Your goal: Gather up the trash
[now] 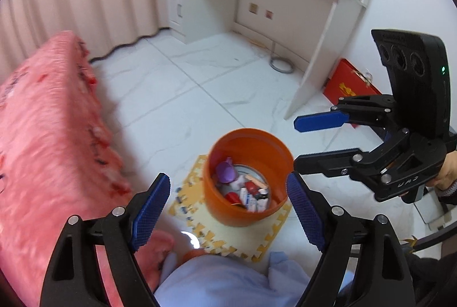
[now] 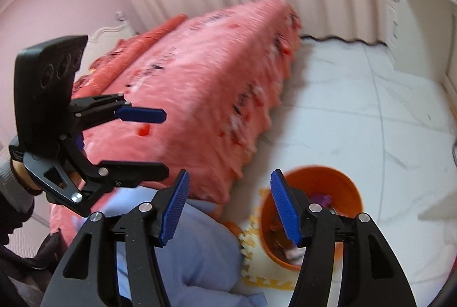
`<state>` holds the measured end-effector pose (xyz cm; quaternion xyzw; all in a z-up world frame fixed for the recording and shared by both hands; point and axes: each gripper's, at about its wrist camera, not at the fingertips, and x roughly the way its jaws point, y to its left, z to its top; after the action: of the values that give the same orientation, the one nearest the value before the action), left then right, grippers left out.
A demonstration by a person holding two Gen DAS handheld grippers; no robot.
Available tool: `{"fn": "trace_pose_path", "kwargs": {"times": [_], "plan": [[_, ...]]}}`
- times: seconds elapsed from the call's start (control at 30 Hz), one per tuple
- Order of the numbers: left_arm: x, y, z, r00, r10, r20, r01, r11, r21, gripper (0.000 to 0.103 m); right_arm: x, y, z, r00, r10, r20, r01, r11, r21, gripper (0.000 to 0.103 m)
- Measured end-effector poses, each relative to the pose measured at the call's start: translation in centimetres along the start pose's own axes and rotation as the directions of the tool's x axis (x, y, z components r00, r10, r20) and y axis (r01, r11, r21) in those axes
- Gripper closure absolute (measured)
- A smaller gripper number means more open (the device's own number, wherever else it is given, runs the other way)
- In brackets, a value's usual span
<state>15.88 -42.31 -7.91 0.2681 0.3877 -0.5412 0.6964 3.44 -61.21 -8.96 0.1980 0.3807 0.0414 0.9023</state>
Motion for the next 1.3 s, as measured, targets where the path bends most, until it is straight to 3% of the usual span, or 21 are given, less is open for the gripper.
{"fn": "trace_pose_path", "kwargs": {"times": [0.17, 0.33, 0.4, 0.5, 0.63, 0.77, 0.87, 0.93, 1.03, 1.13, 1.3], "plan": [[-6.0, 1.5, -3.5, 0.993, 0.094, 0.073, -0.087, 0.992, -0.094, 0.016, -0.4, 6.5, 1.7, 0.997, 0.073, 0.037, -0.069, 0.993, -0.093, 0.036], [-11.9, 2.6, -8.3, 0.969, 0.227, 0.101, -0.201, 0.955, -0.216, 0.014, -0.1, 13.3, 2.7, 0.988, 0.139, 0.070, -0.125, 0.977, -0.175, 0.021], [-14.0, 2.8, -10.3, 0.948, 0.298, 0.108, -0.261, 0.928, -0.267, 0.008, 0.4, 16.6, 2.8, 0.983, 0.171, 0.069, -0.153, 0.965, -0.214, 0.018], [-17.3, 3.1, -13.6, 0.918, 0.382, 0.103, -0.322, 0.873, -0.366, 0.008, 1.2, 21.1, 2.4, 0.975, 0.213, 0.062, -0.190, 0.946, -0.264, 0.010], [-21.4, 3.5, -18.2, 0.867, 0.493, 0.070, -0.397, 0.770, -0.499, 0.008, 2.5, 26.9, 1.8, 0.966, 0.257, 0.036, -0.232, 0.916, -0.329, 0.005], [-24.2, 2.8, -22.6, 0.822, 0.569, 0.032, -0.432, 0.658, -0.617, 0.008, 3.2, 32.1, 0.4, 0.956, 0.293, 0.001, -0.269, 0.880, -0.392, 0.005], [-26.0, 2.8, -25.4, 0.791, 0.612, 0.002, -0.455, 0.589, -0.668, 0.007, 3.3, 35.2, -0.7, 0.951, 0.309, -0.001, -0.280, 0.861, -0.425, 0.005], [-27.2, 2.3, -27.0, 0.745, 0.666, -0.036, -0.493, 0.514, -0.702, 0.007, 3.3, 37.1, -1.6, 0.947, 0.322, 0.008, -0.286, 0.852, -0.439, 0.005], [-28.7, 1.6, -29.3, 0.692, 0.719, -0.058, -0.493, 0.413, -0.766, 0.006, 3.1, 39.0, -2.9, 0.948, 0.316, 0.033, -0.270, 0.858, -0.437, 0.005], [-29.8, 0.8, -31.3, 0.660, 0.749, -0.057, -0.460, 0.343, -0.819, 0.006, 3.1, 39.8, -3.8, 0.951, 0.305, 0.051, -0.260, 0.878, -0.402, 0.005], [-29.9, -0.1, -32.8, 0.605, 0.786, -0.126, -0.493, 0.246, -0.835, 0.006, 2.9, 39.9, -5.6, 0.955, 0.286, 0.077, -0.238, 0.896, -0.375, 0.005]]}}
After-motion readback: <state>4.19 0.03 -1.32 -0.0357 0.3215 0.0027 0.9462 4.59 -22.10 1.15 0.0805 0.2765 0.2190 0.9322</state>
